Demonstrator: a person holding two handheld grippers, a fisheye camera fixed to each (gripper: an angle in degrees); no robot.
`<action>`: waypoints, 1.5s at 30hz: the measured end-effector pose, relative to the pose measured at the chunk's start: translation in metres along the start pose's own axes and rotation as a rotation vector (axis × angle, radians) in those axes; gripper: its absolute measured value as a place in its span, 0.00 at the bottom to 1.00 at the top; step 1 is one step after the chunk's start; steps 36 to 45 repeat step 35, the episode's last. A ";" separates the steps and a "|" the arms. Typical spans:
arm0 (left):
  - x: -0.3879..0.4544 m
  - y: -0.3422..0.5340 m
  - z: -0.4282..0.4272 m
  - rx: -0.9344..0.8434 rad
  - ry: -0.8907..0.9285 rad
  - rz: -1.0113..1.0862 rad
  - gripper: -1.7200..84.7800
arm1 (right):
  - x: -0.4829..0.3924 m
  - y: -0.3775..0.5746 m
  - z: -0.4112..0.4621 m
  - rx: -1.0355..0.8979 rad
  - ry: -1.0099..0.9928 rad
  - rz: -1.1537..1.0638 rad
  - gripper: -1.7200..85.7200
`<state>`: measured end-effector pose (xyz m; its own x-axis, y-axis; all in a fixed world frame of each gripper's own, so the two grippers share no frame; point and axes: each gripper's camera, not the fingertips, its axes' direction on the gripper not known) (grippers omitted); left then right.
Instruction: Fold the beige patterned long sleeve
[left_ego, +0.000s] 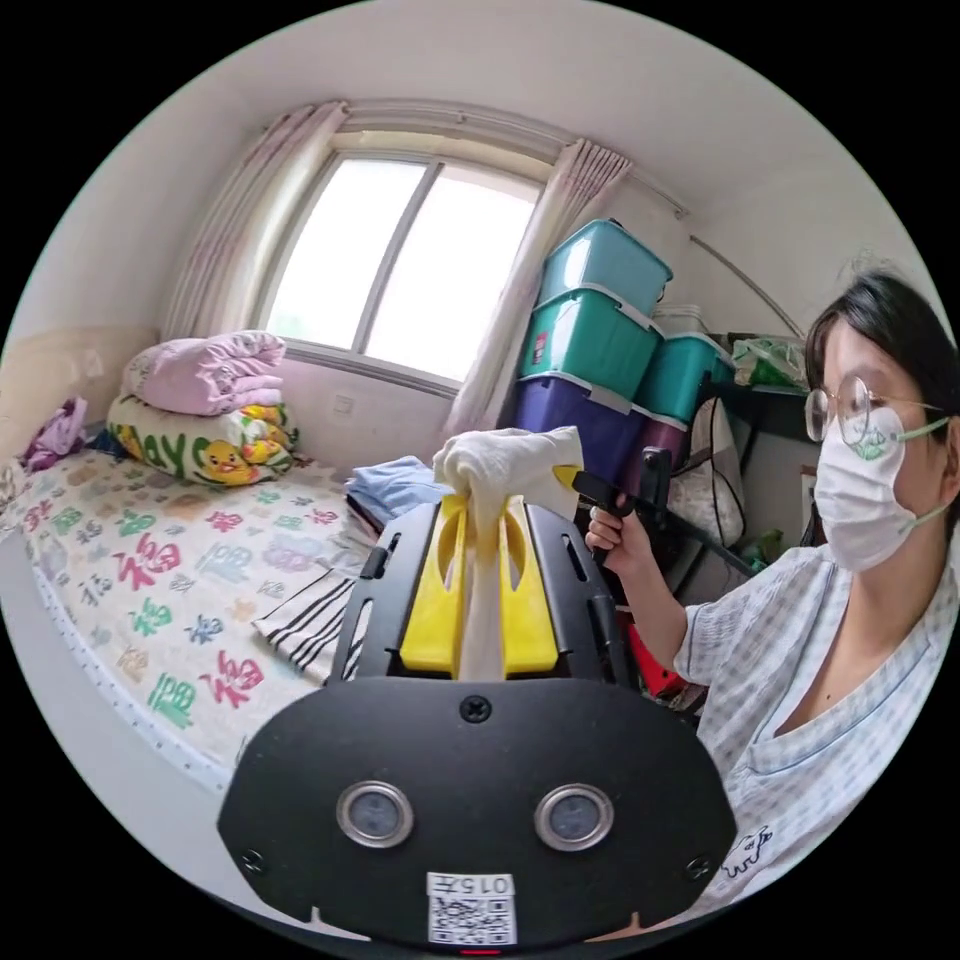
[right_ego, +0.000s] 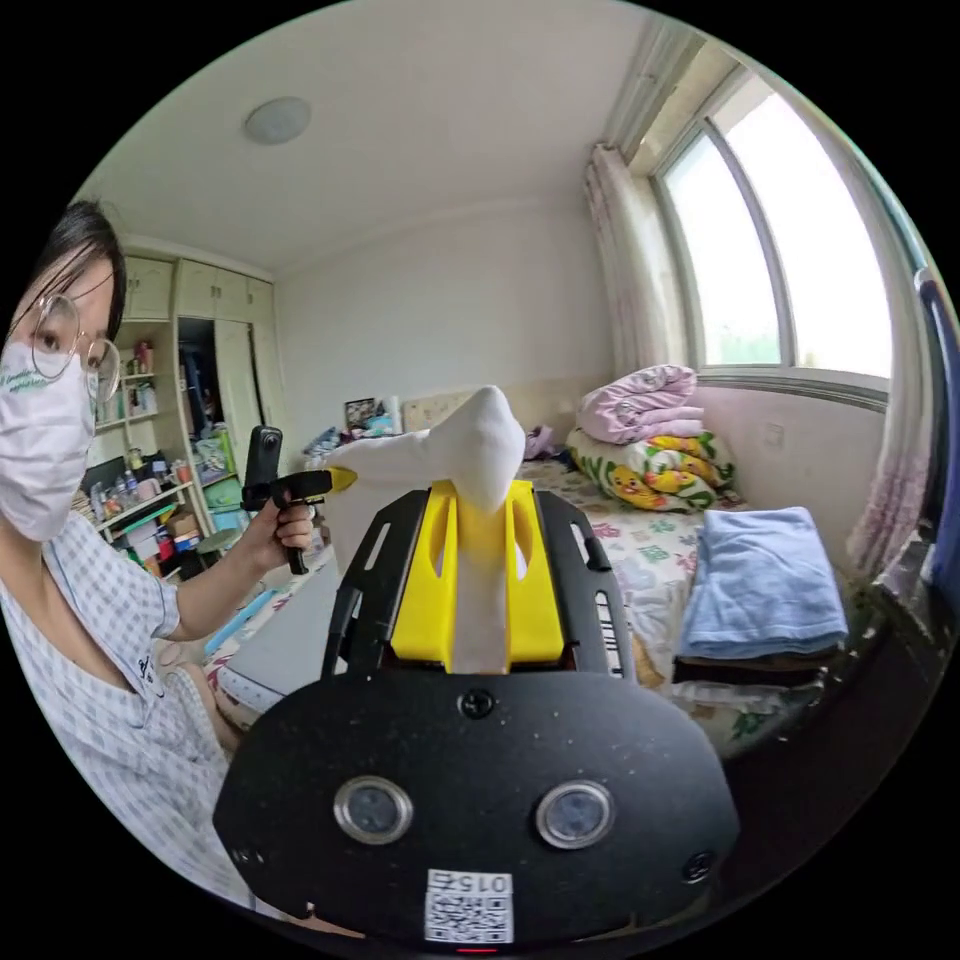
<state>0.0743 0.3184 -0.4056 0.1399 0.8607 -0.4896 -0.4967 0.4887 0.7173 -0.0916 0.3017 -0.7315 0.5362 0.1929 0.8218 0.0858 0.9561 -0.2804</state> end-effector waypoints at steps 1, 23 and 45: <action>-0.005 -0.006 0.017 -0.003 0.023 -0.001 0.08 | 0.016 0.000 -0.010 -0.014 0.061 0.015 0.11; -0.207 0.185 0.185 -0.455 -0.334 -0.623 0.11 | 0.077 0.233 0.253 -0.432 0.040 -0.095 0.13; -0.215 0.265 0.179 -0.415 -0.259 -0.872 0.12 | 0.008 0.357 0.373 -0.755 -0.097 -0.107 0.10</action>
